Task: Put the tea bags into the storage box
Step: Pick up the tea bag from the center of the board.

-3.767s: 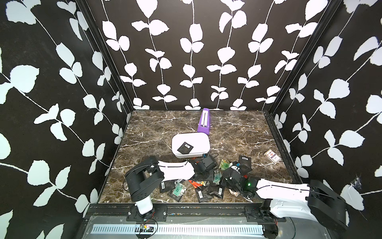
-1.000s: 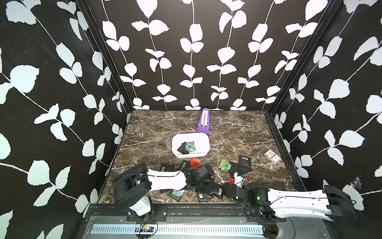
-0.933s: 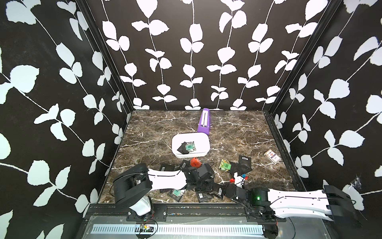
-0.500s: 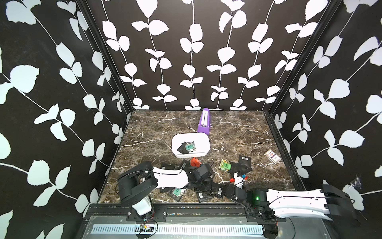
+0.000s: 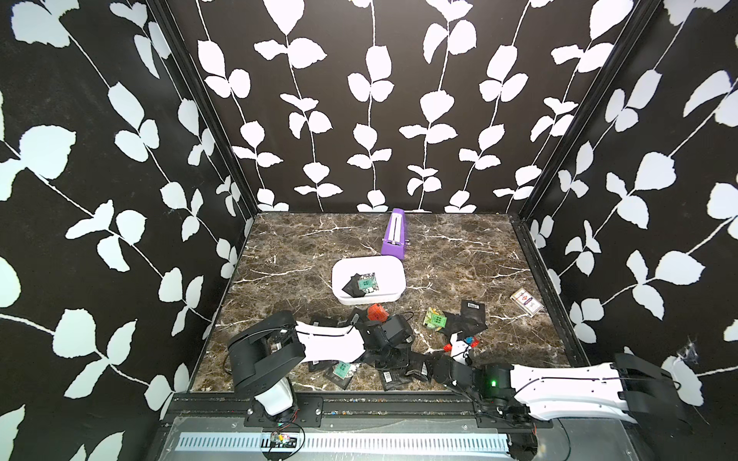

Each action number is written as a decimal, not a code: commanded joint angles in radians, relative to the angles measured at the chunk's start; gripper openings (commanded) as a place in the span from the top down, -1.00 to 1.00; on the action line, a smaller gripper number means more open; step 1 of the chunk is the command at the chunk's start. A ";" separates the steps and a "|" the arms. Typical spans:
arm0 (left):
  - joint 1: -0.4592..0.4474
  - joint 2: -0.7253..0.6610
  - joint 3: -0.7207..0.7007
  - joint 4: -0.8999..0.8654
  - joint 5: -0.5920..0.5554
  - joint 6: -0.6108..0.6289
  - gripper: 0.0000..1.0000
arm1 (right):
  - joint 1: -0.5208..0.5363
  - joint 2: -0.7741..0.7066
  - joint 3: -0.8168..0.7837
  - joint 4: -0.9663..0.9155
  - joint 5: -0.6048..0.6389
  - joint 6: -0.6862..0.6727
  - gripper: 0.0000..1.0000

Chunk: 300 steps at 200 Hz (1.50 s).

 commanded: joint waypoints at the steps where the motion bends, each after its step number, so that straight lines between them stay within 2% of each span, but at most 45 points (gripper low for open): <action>1: 0.003 0.018 -0.008 -0.044 -0.004 0.018 1.00 | 0.008 0.022 -0.031 0.009 0.007 0.021 0.20; 26: 0.004 0.023 -0.006 -0.044 -0.001 0.018 1.00 | 0.008 0.039 -0.031 0.026 0.008 0.021 0.29; 46: 0.003 0.021 -0.007 -0.036 0.002 0.018 1.00 | 0.008 0.046 -0.032 0.031 0.008 0.021 0.44; 96: 0.006 -0.020 -0.018 -0.004 -0.015 0.019 1.00 | 0.007 0.023 0.005 -0.039 0.031 0.003 1.00; 110: 0.017 -0.057 -0.010 -0.002 -0.037 0.031 1.00 | 0.007 0.000 0.035 -0.090 0.052 -0.013 1.00; 126: 0.027 -0.118 0.021 -0.039 -0.097 0.069 0.98 | 0.008 -0.040 0.090 -0.172 0.096 -0.051 1.00; 160: 0.043 -0.270 0.147 -0.286 -0.301 0.216 0.67 | -0.007 -0.141 0.221 -0.320 0.208 -0.192 1.00; 190: 0.061 -0.409 0.160 -0.488 -0.507 0.273 0.48 | -0.105 -0.153 0.351 -0.351 0.179 -0.376 1.00; 220: 0.089 -0.574 0.074 -0.598 -0.633 0.221 0.41 | -0.268 -0.036 0.499 -0.303 0.046 -0.562 1.00; 237: 0.089 -0.676 0.003 -0.602 -0.662 0.183 0.39 | -0.353 0.077 0.581 -0.210 -0.054 -0.650 1.00; 269: 0.090 -0.815 -0.105 -0.594 -0.646 0.098 0.36 | -0.454 0.354 0.794 -0.126 -0.202 -0.750 1.00; 300: 0.090 -0.873 -0.156 -0.591 -0.621 0.048 0.35 | -0.498 0.604 0.961 -0.017 -0.311 -0.752 1.00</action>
